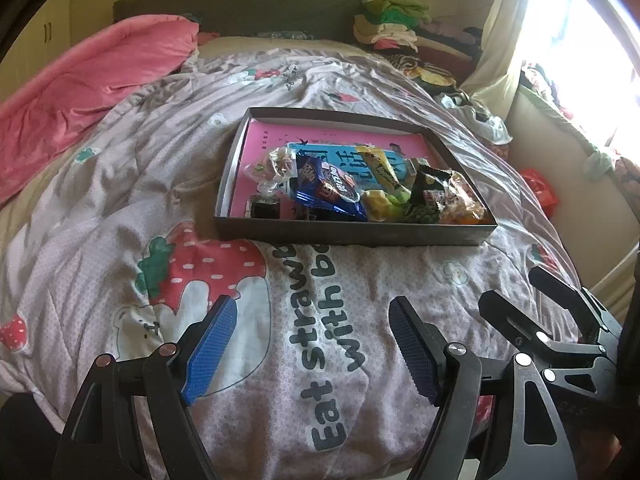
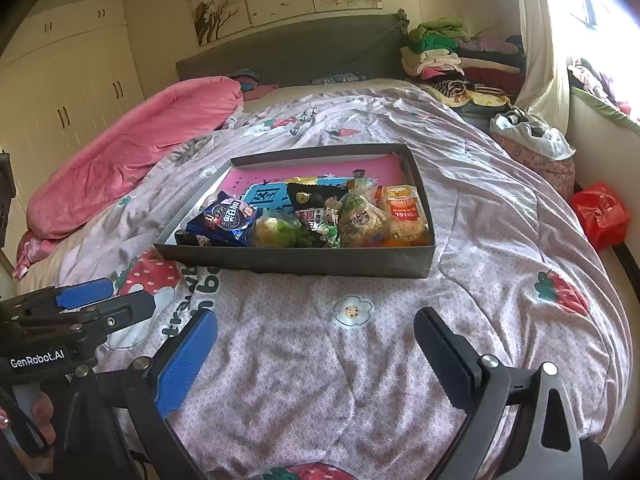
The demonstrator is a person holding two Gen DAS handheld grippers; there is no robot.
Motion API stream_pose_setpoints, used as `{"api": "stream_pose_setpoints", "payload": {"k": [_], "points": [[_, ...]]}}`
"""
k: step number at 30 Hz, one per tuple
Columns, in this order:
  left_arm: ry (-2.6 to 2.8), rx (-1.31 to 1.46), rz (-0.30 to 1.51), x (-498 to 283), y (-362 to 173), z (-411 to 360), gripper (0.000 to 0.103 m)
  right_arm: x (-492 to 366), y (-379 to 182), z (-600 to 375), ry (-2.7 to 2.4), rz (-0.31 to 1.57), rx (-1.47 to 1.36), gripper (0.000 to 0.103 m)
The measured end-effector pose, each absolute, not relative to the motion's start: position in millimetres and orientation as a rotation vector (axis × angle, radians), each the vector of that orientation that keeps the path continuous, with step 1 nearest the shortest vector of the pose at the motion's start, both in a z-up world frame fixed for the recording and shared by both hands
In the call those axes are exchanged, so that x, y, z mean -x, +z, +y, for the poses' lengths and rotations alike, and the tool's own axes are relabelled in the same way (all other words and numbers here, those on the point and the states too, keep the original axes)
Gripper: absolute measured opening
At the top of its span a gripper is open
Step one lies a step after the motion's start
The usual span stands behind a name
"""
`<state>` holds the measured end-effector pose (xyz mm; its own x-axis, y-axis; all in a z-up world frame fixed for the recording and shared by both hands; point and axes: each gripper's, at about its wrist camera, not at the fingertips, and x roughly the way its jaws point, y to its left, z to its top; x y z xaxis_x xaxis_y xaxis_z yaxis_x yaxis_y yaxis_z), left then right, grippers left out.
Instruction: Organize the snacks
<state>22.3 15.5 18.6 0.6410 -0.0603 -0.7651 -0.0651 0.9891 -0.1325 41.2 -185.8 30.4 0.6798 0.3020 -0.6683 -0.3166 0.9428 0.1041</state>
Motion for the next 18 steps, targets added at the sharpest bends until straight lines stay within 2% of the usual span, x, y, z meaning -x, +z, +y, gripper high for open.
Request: {"api": "stream_pose_setpoints", "payload": {"k": [18], "points": [[0.039, 0.142, 0.899, -26.3, 14.4, 19.4, 0.079, -40.0, 30.1, -187.6, 0.343, 0.746, 0.024, 0.100]]}}
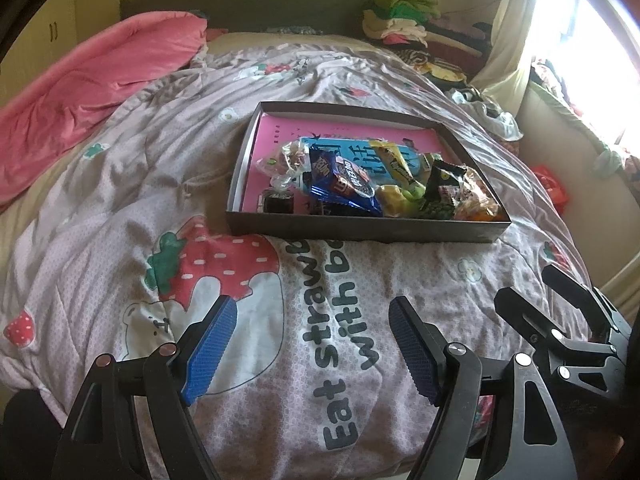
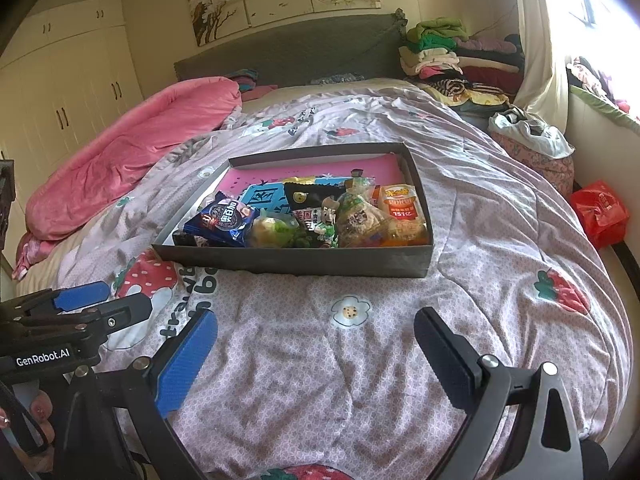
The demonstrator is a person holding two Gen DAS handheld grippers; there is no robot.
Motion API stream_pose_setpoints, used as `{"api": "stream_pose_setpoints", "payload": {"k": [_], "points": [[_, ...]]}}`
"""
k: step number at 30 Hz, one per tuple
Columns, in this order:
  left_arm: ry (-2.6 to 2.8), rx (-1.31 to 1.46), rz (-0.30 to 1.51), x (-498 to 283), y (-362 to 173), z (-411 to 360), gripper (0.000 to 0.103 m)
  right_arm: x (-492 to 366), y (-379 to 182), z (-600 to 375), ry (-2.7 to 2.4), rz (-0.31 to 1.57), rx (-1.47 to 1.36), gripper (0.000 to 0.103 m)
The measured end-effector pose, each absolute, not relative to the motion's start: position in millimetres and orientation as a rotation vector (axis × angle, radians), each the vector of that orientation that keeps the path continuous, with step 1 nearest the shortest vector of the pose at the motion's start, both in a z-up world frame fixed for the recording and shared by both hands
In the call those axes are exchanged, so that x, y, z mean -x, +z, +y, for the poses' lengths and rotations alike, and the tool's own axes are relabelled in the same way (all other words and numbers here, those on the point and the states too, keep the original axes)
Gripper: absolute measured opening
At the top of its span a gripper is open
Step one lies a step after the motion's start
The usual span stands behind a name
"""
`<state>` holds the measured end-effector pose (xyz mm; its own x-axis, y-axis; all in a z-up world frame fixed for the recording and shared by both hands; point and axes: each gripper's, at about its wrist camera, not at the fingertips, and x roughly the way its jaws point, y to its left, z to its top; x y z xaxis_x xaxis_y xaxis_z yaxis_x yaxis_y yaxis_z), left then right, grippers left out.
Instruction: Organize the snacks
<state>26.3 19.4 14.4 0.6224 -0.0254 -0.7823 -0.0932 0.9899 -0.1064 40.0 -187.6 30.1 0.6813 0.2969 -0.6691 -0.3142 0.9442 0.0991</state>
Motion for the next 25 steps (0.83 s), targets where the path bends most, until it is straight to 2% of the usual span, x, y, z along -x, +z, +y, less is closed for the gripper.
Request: {"api": "stream_pose_setpoints", "payload": {"k": [17, 25], "points": [[0.053, 0.137, 0.886, -41, 8, 30, 0.079, -57, 26, -205, 0.289, 0.749, -0.013, 0.100], [0.170, 0.184, 0.733, -61, 27, 91, 0.080, -103, 29, -265, 0.079, 0.737, -0.088, 0.102]]}}
